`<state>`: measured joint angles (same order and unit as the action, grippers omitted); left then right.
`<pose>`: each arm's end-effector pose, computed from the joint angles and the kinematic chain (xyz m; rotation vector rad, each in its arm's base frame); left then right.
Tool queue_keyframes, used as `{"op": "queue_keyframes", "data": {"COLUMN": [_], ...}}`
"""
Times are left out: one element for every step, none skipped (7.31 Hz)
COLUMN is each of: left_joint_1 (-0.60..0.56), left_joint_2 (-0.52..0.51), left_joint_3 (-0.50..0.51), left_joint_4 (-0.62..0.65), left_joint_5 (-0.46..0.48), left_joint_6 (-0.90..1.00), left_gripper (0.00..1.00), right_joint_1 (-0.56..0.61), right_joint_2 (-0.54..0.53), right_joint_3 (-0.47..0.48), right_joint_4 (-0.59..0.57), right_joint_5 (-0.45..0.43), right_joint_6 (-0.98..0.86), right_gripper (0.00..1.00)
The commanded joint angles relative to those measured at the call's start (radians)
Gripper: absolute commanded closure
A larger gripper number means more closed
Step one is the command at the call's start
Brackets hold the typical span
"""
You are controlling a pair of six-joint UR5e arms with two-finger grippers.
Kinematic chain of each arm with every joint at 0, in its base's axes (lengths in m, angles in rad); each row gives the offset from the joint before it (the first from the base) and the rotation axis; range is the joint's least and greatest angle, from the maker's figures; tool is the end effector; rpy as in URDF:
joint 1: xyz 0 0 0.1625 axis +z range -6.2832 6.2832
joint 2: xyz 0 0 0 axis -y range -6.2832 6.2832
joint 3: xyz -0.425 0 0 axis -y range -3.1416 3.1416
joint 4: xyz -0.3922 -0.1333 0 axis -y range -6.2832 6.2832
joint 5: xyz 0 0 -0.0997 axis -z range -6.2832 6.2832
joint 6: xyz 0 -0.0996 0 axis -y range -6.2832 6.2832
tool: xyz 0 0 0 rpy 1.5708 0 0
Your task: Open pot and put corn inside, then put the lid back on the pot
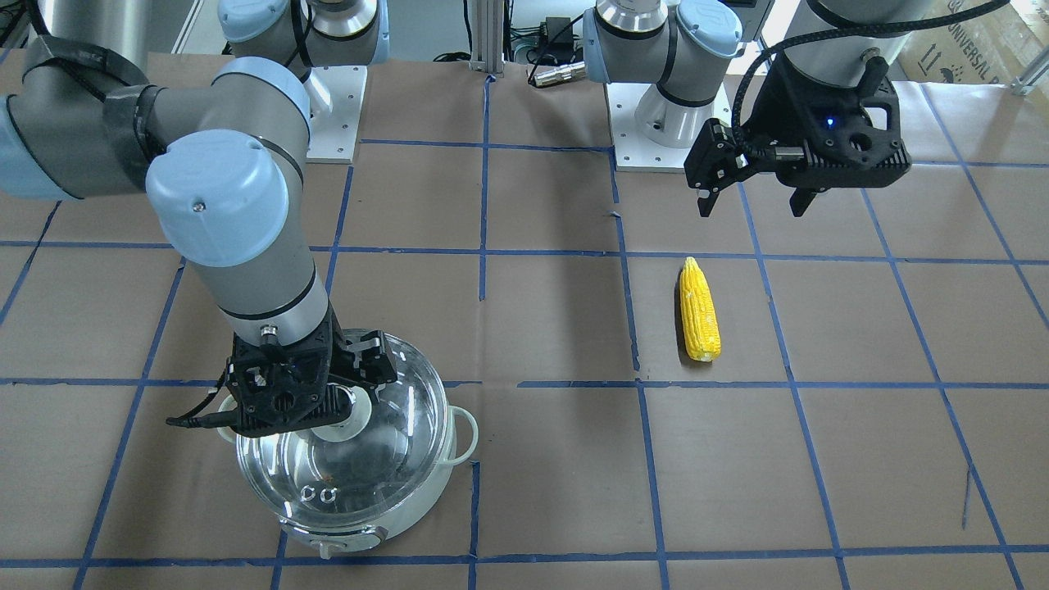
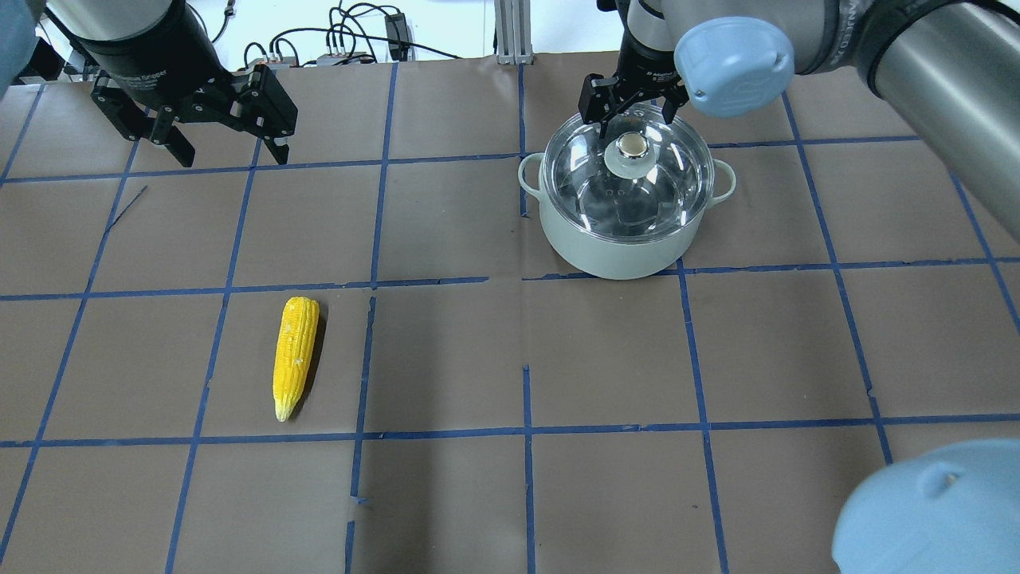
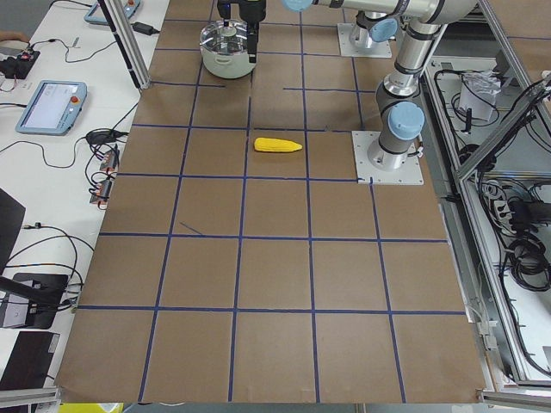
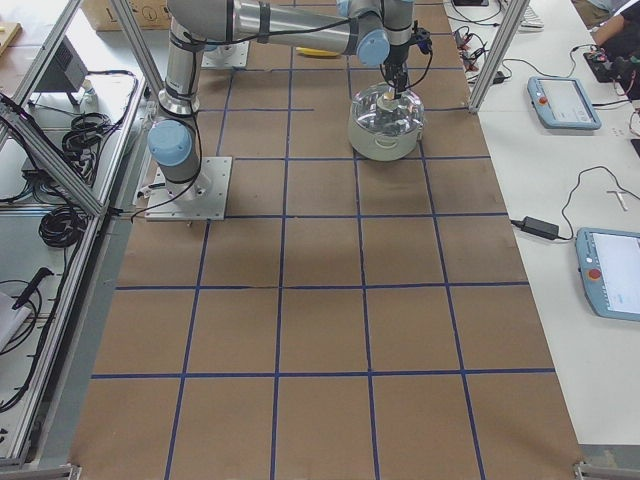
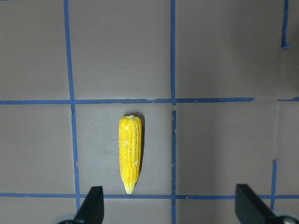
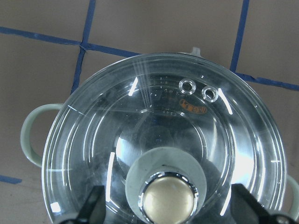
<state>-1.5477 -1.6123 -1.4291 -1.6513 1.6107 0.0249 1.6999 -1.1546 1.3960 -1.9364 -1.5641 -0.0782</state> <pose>-0.1175 -0.5124 0.5288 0.0022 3.1011 -0.0290 0.2183 -0.6411 0.3710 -0.3241 3.1089 -0.1940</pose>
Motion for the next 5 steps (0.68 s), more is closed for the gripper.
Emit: {"op": "queue_keyframes", "data": {"left_joint_1": [0.001, 0.001, 0.001, 0.004, 0.004], "left_joint_2": [0.000, 0.000, 0.000, -0.001, -0.001], "left_joint_3": [-0.004, -0.004, -0.005, -0.005, -0.005], "left_joint_4": [0.001, 0.001, 0.001, 0.001, 0.001], "left_joint_5": [-0.003, -0.002, 0.000, 0.002, 0.005], "left_joint_6": [0.001, 0.004, 0.007, 0.013, 0.013], "left_gripper": [0.00, 0.00, 0.00, 0.00, 0.00], "right_joint_1": [-0.002, -0.002, -0.002, -0.002, 0.001], "right_joint_2": [0.024, 0.024, 0.023, 0.022, 0.024], "right_joint_3": [0.003, 0.003, 0.003, 0.003, 0.003], "right_joint_4": [-0.010, -0.007, 0.002, 0.004, 0.004], "right_joint_5": [0.001, -0.002, -0.004, -0.004, -0.004], "right_joint_6": [0.001, -0.002, -0.002, -0.002, -0.003], "right_gripper": [0.23, 0.33, 0.42, 0.48, 0.55]}}
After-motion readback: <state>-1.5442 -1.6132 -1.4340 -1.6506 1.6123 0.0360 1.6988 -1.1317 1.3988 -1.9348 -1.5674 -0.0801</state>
